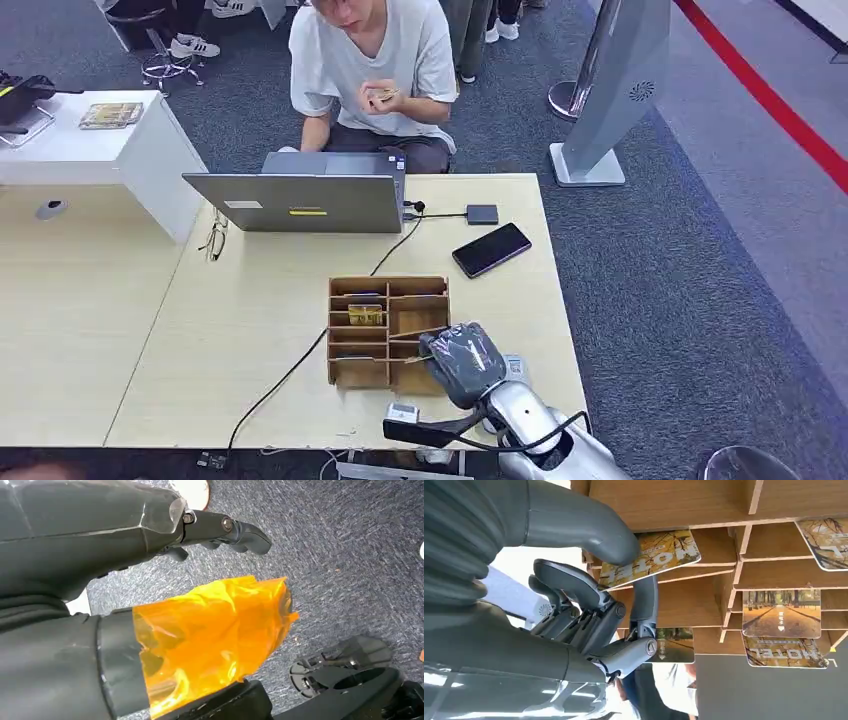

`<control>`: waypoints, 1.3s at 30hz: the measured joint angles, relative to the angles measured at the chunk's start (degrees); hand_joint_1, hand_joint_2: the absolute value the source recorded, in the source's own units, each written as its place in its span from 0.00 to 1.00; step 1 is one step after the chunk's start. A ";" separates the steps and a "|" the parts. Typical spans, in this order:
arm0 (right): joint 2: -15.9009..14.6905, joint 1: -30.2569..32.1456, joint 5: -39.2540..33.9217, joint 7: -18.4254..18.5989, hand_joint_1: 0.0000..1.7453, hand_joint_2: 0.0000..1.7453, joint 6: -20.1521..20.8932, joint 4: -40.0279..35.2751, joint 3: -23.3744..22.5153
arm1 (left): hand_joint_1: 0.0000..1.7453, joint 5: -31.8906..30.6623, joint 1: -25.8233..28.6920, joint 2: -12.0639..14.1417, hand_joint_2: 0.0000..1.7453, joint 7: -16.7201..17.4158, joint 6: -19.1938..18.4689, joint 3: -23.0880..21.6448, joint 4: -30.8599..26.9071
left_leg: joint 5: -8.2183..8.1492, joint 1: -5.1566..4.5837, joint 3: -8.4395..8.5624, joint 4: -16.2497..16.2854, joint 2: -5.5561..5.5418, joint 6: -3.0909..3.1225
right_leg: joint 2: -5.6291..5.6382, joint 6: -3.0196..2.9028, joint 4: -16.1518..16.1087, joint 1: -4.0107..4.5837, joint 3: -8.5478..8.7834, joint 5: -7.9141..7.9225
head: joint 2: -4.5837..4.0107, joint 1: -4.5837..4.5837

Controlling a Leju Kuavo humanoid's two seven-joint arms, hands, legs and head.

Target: Pass the card to the sensor for recognition and then transmit it.

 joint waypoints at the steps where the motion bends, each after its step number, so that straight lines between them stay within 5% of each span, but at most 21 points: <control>1: 0.00 0.00 0.00 0.00 0.94 1.00 -0.02 -0.11 0.00 | 0.00 0.00 0.00 0.00 0.00 0.00 0.02 0.00 0.00 | 0.00 0.00 0.00 0.00 0.00 0.00 | 0.00 0.00 0.00 0.00 0.00 0.00 | 0.00 0.00; 39: -2.40 3.42 0.50 -1.90 0.93 1.00 -4.66 -10.14 -1.92 | 0.00 0.24 1.38 0.31 0.00 -3.28 1.95 0.09 0.00 | -0.01 0.00 -0.02 0.00 0.01 0.00 | 0.01 -0.01 -0.01 0.00 -0.03 -0.01 | 0.00 0.00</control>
